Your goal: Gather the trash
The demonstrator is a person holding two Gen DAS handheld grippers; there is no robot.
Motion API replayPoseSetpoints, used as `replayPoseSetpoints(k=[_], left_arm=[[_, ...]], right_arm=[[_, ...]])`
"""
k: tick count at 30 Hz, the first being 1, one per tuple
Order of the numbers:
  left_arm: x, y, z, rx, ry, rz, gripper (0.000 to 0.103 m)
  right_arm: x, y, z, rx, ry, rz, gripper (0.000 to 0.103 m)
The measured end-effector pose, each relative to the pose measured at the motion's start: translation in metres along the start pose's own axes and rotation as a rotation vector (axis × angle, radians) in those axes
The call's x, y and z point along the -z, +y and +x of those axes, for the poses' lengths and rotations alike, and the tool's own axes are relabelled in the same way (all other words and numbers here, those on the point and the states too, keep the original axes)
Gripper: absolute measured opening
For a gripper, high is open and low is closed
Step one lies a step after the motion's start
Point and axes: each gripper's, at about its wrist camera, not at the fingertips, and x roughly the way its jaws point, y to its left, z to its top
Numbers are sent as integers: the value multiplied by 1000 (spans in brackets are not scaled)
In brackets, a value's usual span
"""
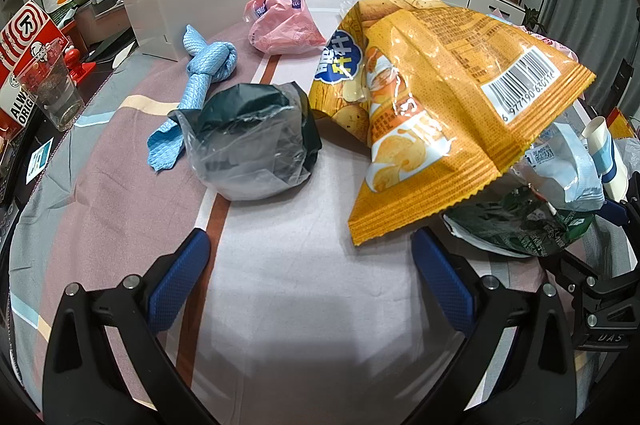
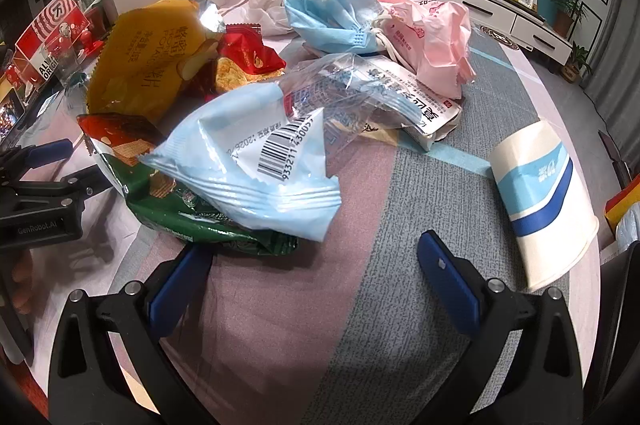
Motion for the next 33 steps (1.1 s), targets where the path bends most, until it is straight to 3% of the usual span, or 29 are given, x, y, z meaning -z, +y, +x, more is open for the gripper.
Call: replayPoseSetpoints(k=[7,11,15,19,25,33], left_arm=[[1,1,-2,6,27,6,101],[2,6,-13,47,57,-13,101],[-2,6,-33,76,23,-18,100],[-6,6,-55,99,5,-20,101],[-16,16,-82,208,-13,-73,100],[-50,37,-108,253,-68,-122,100]], right_arm=[[3,-2,-1,-1,5,-4,101],[8,-2,-16,-25,73,-60,101],[10,6,-42,-48,31,-97,101],[4,9,-66,-93,-8,-49,101],[-7,3,-89,-152,-35,78,101],[-39,0,-113,-118,-76,174,100]])
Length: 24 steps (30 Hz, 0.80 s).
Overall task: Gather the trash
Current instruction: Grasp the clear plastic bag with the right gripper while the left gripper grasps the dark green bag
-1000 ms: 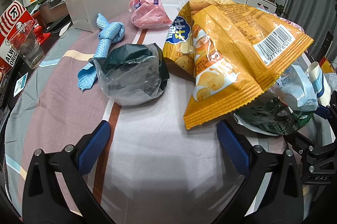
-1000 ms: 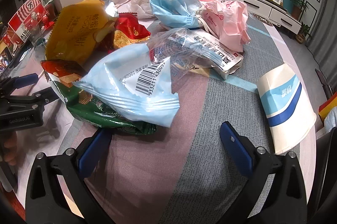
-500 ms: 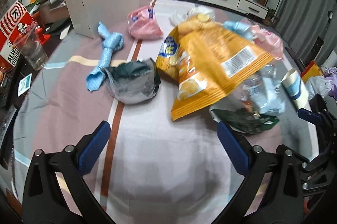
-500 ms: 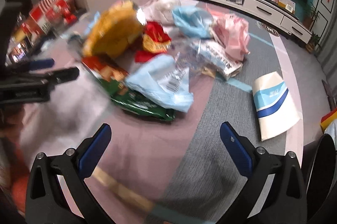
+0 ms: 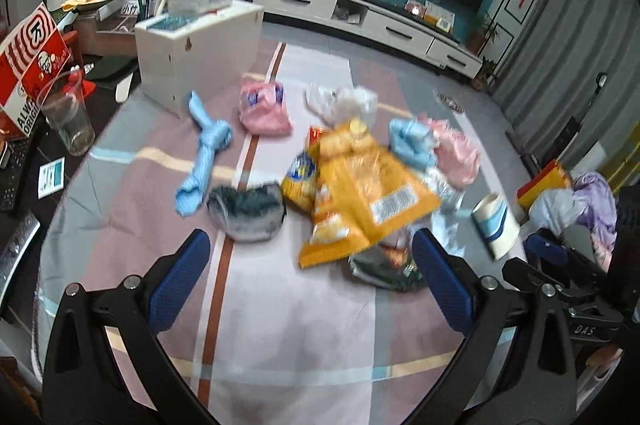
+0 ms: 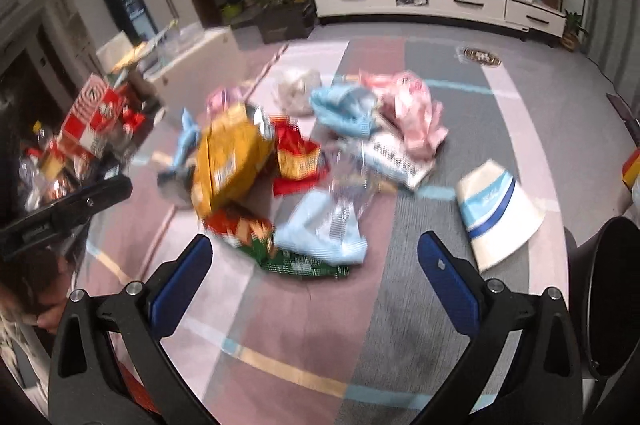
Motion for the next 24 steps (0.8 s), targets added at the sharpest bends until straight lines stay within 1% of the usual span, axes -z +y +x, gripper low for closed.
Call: replayPoseSetpoints(k=[1,4,6,8,9,11,12,13,15,16,18,21,24], left_arm=[[-7,1,-4,21,-13,-9,100],[-15,3,-5,38,-33,-25,100],[-13,0,2,50,-29,-13,100],[-6,0,14,66,-10,-20,100],[-3,-1,21,80,3,-32,100],[3,-3,40,104,55,-50,99],[5,-7,47,113,73,-44,98],[8,-12,54,125,83,-24,98],[14,-21,60,121,81,5,98],[18,-27,66,105,84,26,98],[22,-34,74,98,102,46,97],[31,-40,90,109,144,52,94],[37,-39,102,111,154,43,88]], right_arm=[[-5,2,-1,-1,-5,4,100],[-16,7,1,10,-17,12,99],[-19,9,6,28,-37,15,98],[-19,3,14,31,-42,46,95],[-18,-3,22,24,-29,82,93],[-17,-13,36,16,0,133,87],[-17,-18,44,11,15,155,82],[-17,-22,50,9,25,169,80],[-17,-26,58,6,32,188,78],[-17,-29,62,1,39,198,77],[-15,-31,70,-16,54,211,74],[-12,-33,81,-19,79,214,73],[-9,-32,91,-29,104,210,70]])
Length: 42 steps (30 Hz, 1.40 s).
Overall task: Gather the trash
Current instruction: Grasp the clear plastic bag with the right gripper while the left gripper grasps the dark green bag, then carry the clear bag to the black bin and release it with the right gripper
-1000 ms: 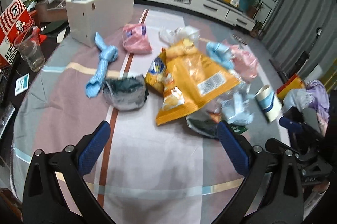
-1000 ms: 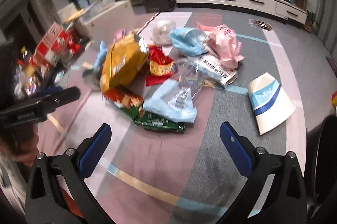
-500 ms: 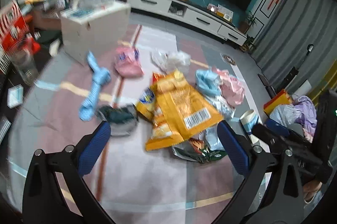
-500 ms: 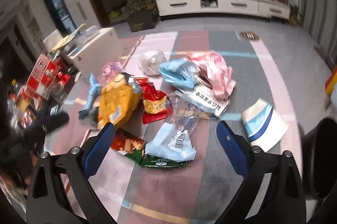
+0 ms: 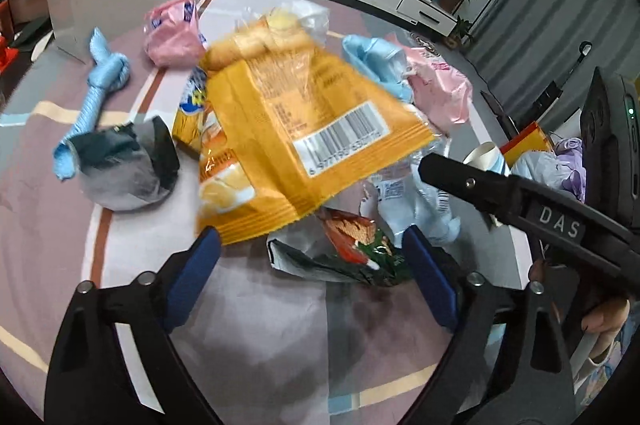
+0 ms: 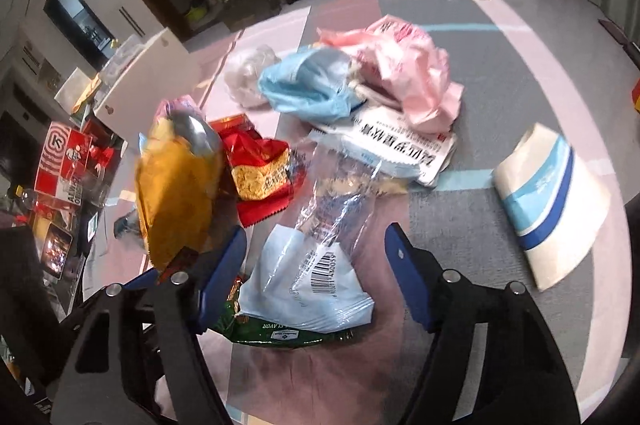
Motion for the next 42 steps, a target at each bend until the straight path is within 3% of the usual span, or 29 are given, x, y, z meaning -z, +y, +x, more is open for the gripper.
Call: replayPoseSetpoints(k=[5,8,10,13,22,27,30,35,39,42], left_arm=[[3,6,13,27,-2,-35,78],[7,9,12,50,-18,-42,61],[9,12,14,104,-3,-69,39],[14,11,14,139,5,-86,22],[21,-21,-35,162,-95,-7,14],[26,-60,-67,157,-199,70,14],[25,-84,-77,179,-248,85,14],[14,-130,-74,239,-258,117,14],[15,-174,-60,279,-256,122,15],[17,-214,-39,323,-219,145,15]], right_arm=[[4,-3,14,-5,51,20,52],[7,-5,13,-19,70,31,44],[9,-4,9,-24,69,26,37],[13,-1,-2,-42,59,12,30],[26,6,-52,6,-36,-43,26],[25,-5,-98,74,-163,-34,26],[22,-24,-126,109,-231,-2,26],[21,-69,-172,245,-357,75,26],[25,-111,-197,361,-410,151,26],[29,-142,-206,389,-406,202,26]])
